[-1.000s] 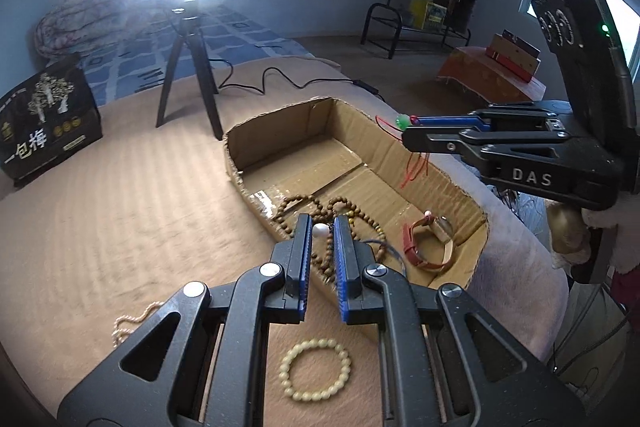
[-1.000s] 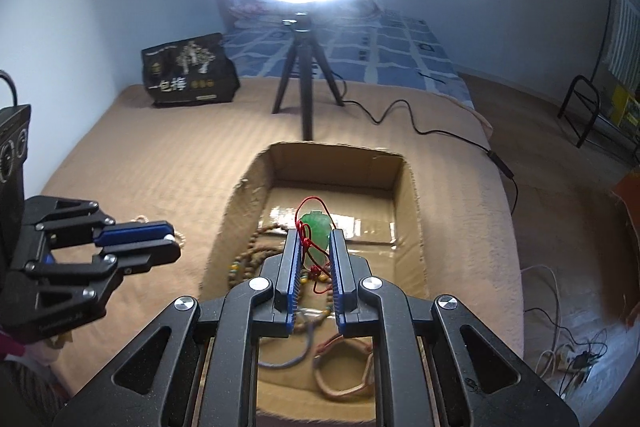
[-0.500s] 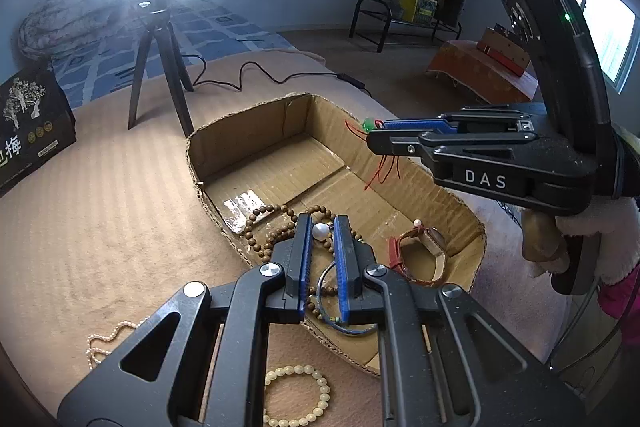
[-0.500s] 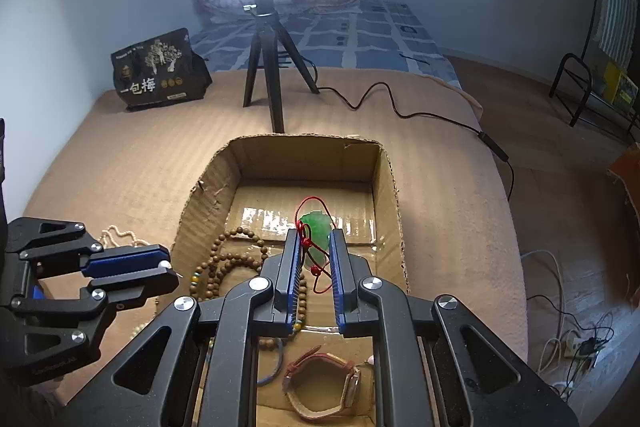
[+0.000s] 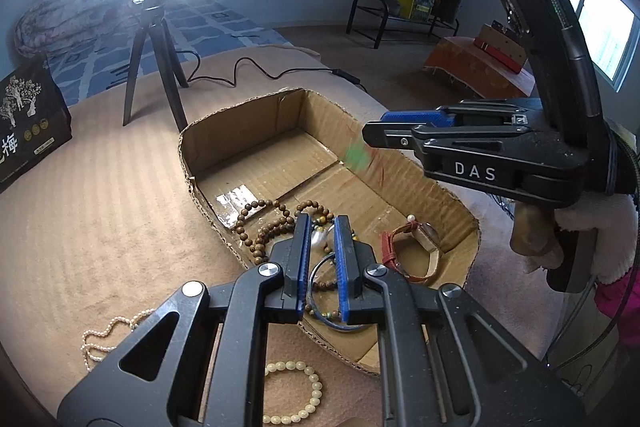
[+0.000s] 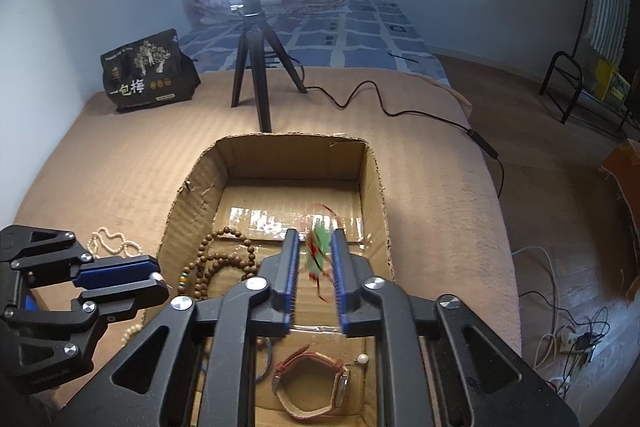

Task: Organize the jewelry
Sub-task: 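Open the right tool to drop the pendant into the box and withdraw both tools, then close the right tool on the cream bead bracelet while the left tool grasps the pearl necklace, then lift and carry the bracelet with the right tool and the pearl necklace with the left tool into the box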

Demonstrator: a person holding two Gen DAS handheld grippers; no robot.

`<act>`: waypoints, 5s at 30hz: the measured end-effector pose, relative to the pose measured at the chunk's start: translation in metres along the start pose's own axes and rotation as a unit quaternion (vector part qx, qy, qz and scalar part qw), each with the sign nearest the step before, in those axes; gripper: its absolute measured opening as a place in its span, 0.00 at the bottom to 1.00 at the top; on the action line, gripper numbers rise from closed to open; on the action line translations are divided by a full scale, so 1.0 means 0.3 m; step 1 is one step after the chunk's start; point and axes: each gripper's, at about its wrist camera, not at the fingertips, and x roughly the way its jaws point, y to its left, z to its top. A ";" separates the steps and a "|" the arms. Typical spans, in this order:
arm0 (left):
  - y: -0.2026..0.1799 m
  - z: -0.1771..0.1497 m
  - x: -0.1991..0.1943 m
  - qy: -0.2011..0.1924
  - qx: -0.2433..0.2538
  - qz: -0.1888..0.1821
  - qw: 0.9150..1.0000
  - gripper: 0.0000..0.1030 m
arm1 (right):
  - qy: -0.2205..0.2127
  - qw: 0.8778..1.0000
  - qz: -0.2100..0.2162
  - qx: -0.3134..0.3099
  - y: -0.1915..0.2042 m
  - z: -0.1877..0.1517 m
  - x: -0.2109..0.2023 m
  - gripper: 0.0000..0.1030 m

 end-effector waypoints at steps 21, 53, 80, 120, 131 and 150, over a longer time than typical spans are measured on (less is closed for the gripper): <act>0.058 -0.022 -0.092 -0.015 -0.024 0.011 1.000 0.52 | -0.013 1.000 -0.022 0.011 0.034 -0.027 -0.078 0.68; 0.521 -0.315 -0.289 0.028 -0.124 0.091 0.988 0.52 | 0.046 0.979 0.151 -0.130 0.509 -0.302 -0.147 0.67; 0.617 -0.354 -0.072 0.101 -0.131 0.116 0.979 0.52 | 0.145 0.963 0.119 -0.192 0.649 -0.346 0.097 0.57; 0.568 -0.350 -0.199 0.046 -0.149 0.095 0.983 0.05 | 0.143 0.973 0.123 -0.136 0.568 -0.302 0.098 0.06; 0.501 -0.303 -0.344 0.004 -0.143 0.082 0.986 0.05 | 0.092 0.981 0.131 -0.113 0.528 -0.294 -0.084 0.06; 0.341 -0.193 -0.469 -0.042 -0.109 0.057 0.991 0.05 | 0.027 0.991 0.115 -0.068 0.436 -0.234 -0.243 0.06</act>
